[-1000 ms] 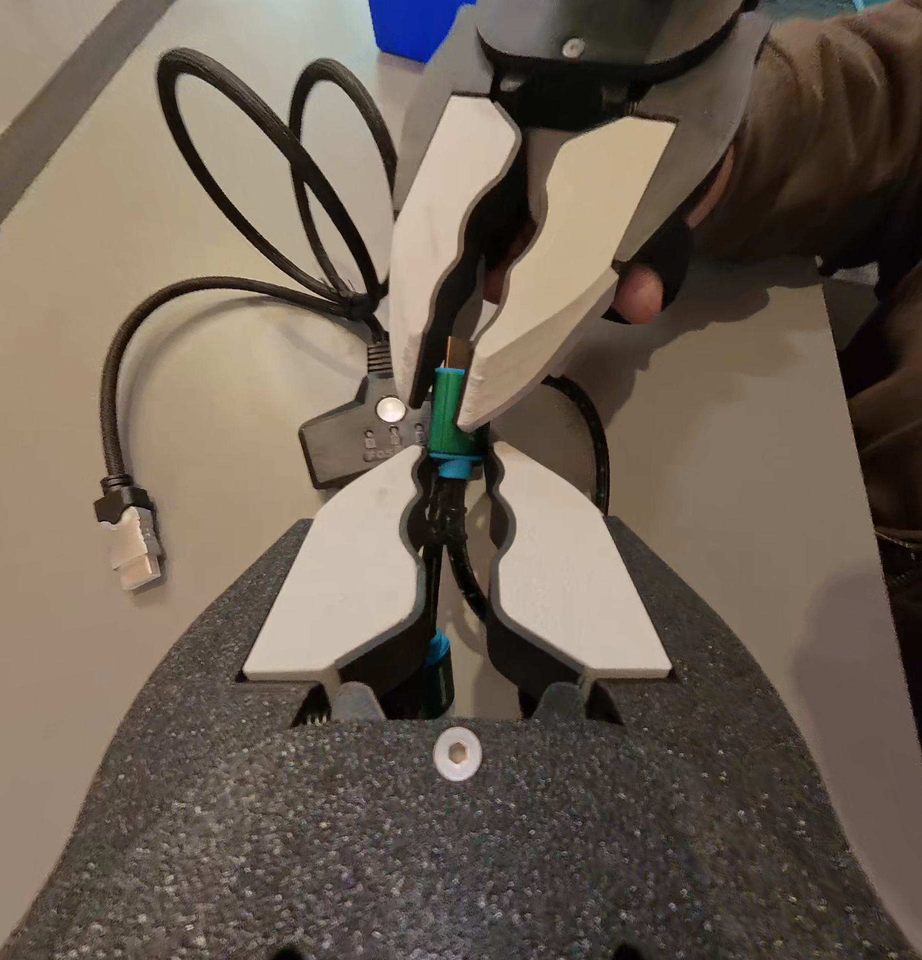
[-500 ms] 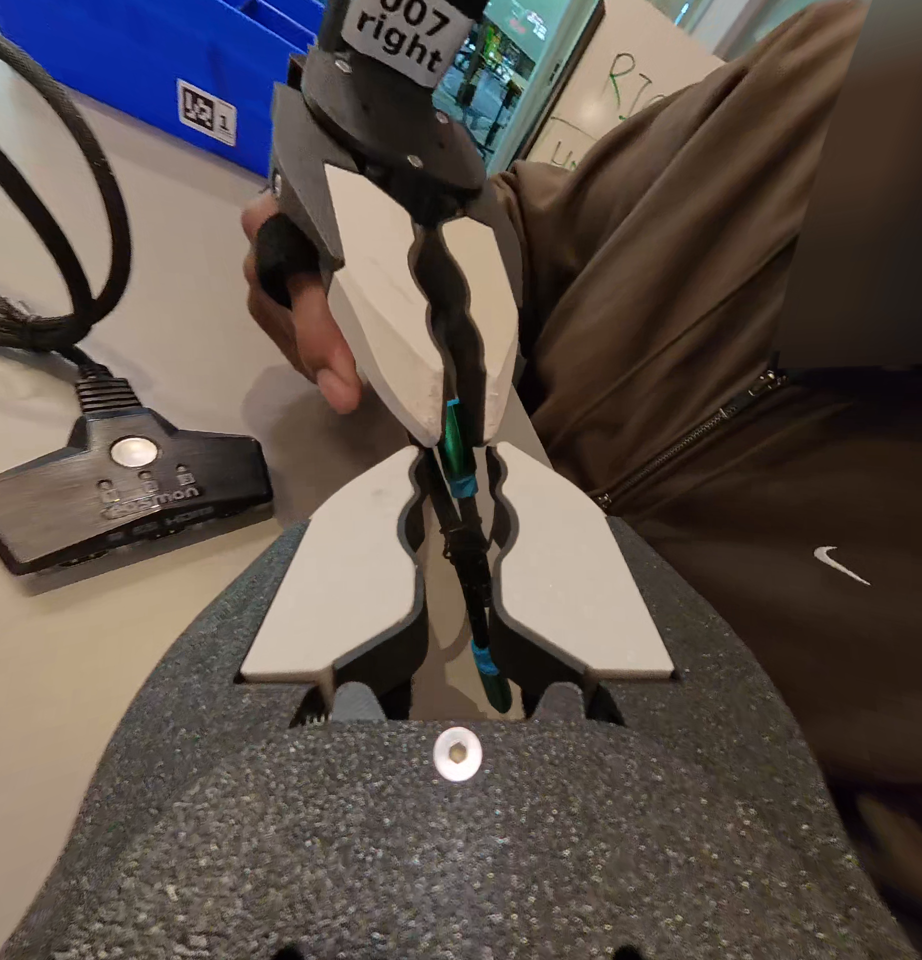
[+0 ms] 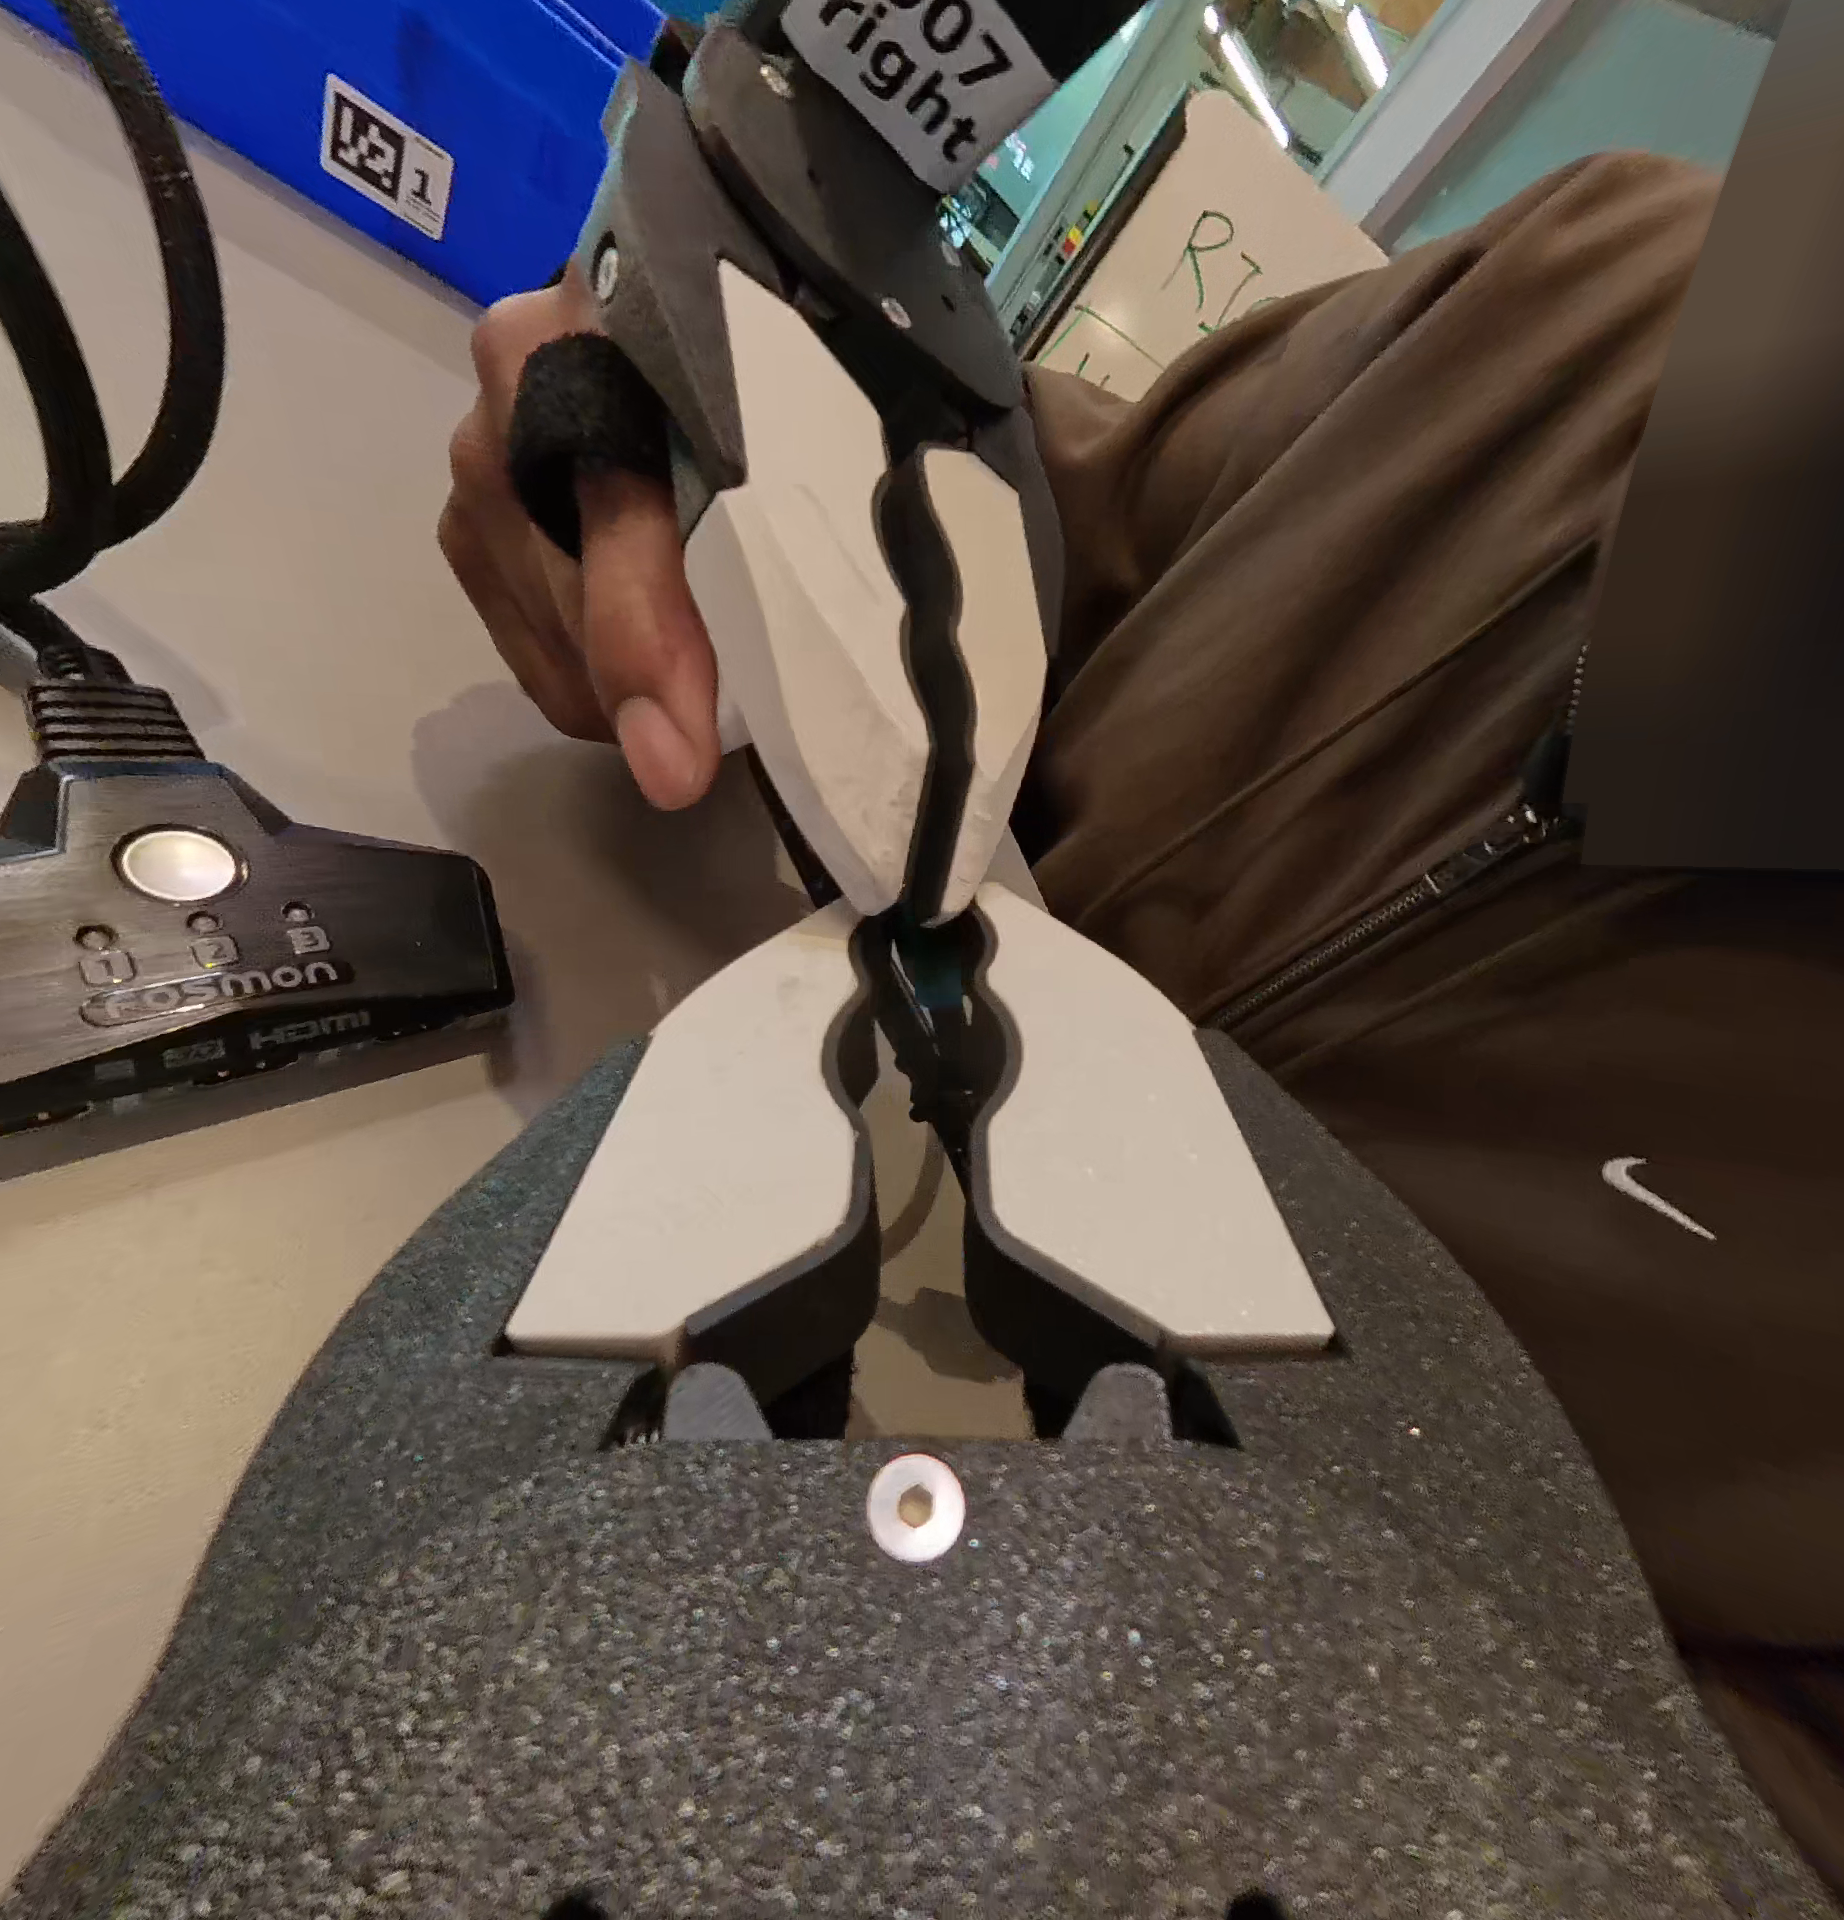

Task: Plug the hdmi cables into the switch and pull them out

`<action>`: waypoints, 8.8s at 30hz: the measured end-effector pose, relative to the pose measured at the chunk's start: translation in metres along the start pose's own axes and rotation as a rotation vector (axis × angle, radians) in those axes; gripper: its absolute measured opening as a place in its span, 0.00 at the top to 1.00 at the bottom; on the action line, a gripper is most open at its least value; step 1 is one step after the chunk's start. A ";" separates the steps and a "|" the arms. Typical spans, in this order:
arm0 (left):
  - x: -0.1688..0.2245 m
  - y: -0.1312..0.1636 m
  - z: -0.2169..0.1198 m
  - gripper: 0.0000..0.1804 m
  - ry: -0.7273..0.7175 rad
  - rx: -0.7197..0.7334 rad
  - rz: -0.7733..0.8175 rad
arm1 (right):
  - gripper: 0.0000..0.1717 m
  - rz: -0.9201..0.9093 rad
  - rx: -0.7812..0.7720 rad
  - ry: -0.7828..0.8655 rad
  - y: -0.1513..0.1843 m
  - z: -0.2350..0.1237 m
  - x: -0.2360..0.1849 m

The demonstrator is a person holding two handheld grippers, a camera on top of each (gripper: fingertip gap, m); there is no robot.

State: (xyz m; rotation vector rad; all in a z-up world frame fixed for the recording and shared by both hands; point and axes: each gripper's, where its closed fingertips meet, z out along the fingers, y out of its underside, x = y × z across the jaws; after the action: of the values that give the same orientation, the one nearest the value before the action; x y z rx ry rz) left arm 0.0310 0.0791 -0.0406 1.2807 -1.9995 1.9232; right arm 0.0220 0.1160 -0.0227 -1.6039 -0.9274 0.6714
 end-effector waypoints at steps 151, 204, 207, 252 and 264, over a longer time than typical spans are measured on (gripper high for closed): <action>-0.076 0.034 -0.015 0.90 -0.413 -0.124 -0.343 | 0.70 0.173 -0.704 0.482 0.088 -0.046 0.063; -0.073 0.033 -0.015 0.91 -0.324 -0.083 -0.379 | 0.70 -0.082 -0.668 0.492 0.071 -0.043 0.066; -0.074 0.032 -0.015 0.91 -0.334 -0.079 -0.375 | 0.70 -0.087 -0.677 0.498 0.071 -0.044 0.067; -0.084 0.027 -0.014 0.92 -0.400 -0.064 -0.315 | 0.70 -0.170 -0.600 0.317 0.072 -0.054 0.058; -0.088 0.018 -0.025 0.92 -0.400 0.013 -0.309 | 0.69 0.038 -0.628 0.306 0.099 -0.053 0.067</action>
State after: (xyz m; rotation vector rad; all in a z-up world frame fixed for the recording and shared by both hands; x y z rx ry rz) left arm 0.0651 0.1413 -0.1014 1.9721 -1.7945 1.6390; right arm 0.1223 0.1363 -0.1033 -2.2059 -0.9273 0.1405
